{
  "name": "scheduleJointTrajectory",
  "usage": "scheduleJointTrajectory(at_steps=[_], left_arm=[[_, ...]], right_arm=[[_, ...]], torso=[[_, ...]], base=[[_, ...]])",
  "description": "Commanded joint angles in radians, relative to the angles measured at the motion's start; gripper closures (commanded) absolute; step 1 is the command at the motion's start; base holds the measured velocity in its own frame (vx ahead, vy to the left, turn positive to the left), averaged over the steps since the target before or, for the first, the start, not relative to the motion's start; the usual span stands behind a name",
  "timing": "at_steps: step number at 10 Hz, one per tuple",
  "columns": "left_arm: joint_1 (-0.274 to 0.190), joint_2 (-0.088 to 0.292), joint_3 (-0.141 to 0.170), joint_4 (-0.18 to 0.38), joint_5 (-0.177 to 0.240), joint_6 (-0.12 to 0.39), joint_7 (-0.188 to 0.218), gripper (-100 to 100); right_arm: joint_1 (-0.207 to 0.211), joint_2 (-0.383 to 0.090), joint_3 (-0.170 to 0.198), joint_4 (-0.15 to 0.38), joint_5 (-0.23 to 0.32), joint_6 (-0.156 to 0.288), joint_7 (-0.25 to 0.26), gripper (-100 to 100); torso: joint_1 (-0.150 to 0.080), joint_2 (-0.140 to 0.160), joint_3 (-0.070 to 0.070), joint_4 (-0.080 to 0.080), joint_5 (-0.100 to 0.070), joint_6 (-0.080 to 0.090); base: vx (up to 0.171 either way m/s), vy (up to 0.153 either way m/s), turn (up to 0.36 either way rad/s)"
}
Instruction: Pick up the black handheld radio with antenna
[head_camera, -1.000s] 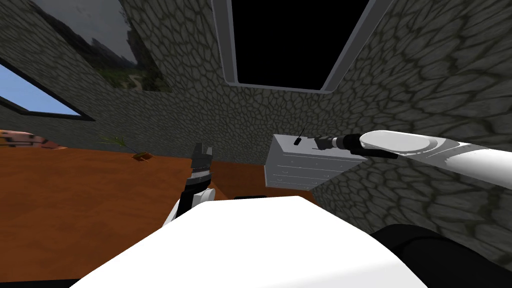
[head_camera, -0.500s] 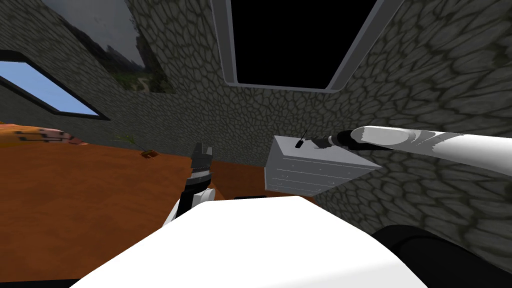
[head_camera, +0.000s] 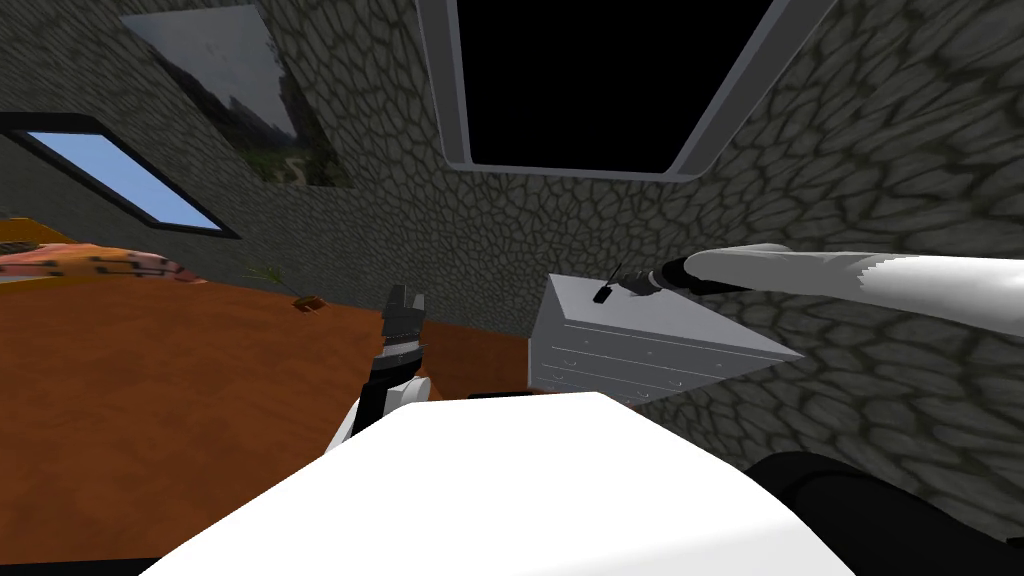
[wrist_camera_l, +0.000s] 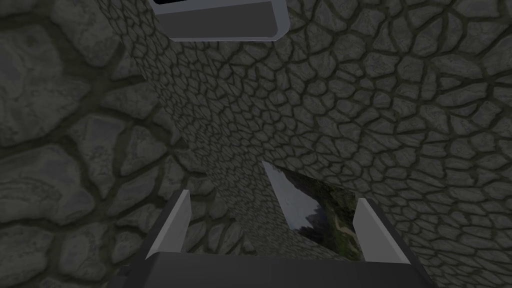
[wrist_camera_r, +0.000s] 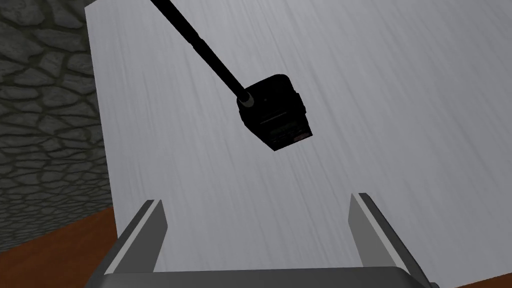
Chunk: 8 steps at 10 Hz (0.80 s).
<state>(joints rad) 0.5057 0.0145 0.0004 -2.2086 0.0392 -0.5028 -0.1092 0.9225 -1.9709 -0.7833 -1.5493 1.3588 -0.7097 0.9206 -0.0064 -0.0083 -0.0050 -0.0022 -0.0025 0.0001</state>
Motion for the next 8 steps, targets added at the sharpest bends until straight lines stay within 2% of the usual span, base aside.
scheduleJointTrajectory(at_steps=[1,3,4,5,6,8], left_arm=[[0.000,0.000,0.000,0.000,0.000,0.000,0.000,0],[0.000,0.000,0.000,0.000,0.000,0.000,0.000,0],[0.000,0.000,0.000,0.000,0.000,0.000,0.000,0],[0.000,0.000,0.000,0.000,0.000,0.000,0.000,0],[0.000,0.000,0.000,0.000,0.000,0.000,0.000,0],[0.000,0.000,0.000,0.000,0.000,0.000,0.000,0]], right_arm=[[0.023,-0.029,-0.014,0.008,0.024,-0.018,0.014,-100],[0.055,-0.066,-0.032,0.016,0.054,-0.040,0.031,-100],[0.045,-0.055,-0.025,0.014,0.043,-0.030,0.023,-100],[0.047,-0.058,-0.026,0.015,0.044,-0.032,0.025,0],[0.050,-0.046,-0.018,0.040,0.038,-0.031,0.036,-100],[0.058,-0.022,-0.001,0.091,0.027,-0.030,0.057,-100]], torso=[[0.000,0.000,0.000,0.000,0.000,0.000],[0.002,0.000,0.000,0.000,0.000,0.000],[0.001,0.000,0.000,0.000,0.000,0.000],[0.004,0.002,0.001,0.001,0.001,0.001],[0.007,0.005,0.003,0.001,0.001,0.001],[0.008,0.009,0.005,0.002,0.002,0.000]], base=[[0.091,-0.101,0.079],[0.087,-0.092,0.079],[0.039,-0.056,0.032],[0.008,-0.009,-0.002],[-0.026,-0.004,0.221],[-0.082,0.004,0.314]])
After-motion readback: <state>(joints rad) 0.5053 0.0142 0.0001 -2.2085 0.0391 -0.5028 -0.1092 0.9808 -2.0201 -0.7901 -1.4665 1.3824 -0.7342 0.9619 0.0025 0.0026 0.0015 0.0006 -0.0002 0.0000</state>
